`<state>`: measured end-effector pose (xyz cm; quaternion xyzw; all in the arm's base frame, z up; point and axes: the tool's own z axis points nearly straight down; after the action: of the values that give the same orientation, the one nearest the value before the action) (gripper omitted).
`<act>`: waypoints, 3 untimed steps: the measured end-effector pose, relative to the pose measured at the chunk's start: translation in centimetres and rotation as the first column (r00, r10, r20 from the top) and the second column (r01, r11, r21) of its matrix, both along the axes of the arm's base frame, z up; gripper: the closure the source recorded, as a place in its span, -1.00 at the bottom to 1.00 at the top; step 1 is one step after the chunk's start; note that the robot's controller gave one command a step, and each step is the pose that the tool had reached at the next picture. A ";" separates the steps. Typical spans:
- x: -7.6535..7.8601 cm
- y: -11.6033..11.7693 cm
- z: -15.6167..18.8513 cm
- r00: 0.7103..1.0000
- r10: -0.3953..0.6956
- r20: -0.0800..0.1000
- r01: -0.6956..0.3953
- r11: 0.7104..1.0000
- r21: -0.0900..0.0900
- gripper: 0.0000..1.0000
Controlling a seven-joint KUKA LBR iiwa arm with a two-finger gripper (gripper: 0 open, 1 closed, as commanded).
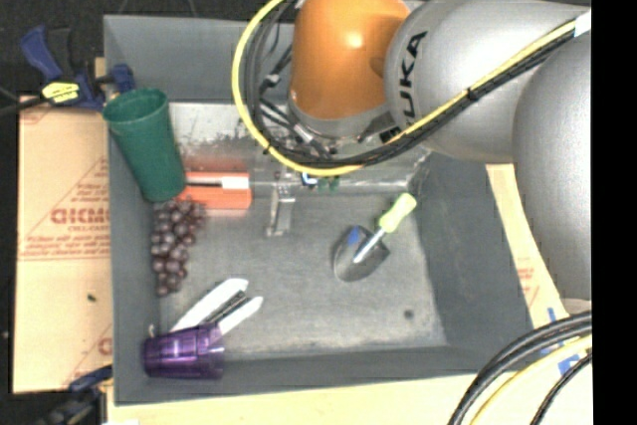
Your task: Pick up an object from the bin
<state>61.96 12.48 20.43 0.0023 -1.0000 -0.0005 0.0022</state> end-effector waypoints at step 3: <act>-6.3 4.2 -5.4 0.814 0.581 0.014 -0.581 0.814 -0.003 -1.00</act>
Offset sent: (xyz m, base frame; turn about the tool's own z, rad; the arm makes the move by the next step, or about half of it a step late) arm -0.1000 0.0368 -0.1343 -0.4578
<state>55.67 16.72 15.07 0.3071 -0.9517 -0.0006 -0.0049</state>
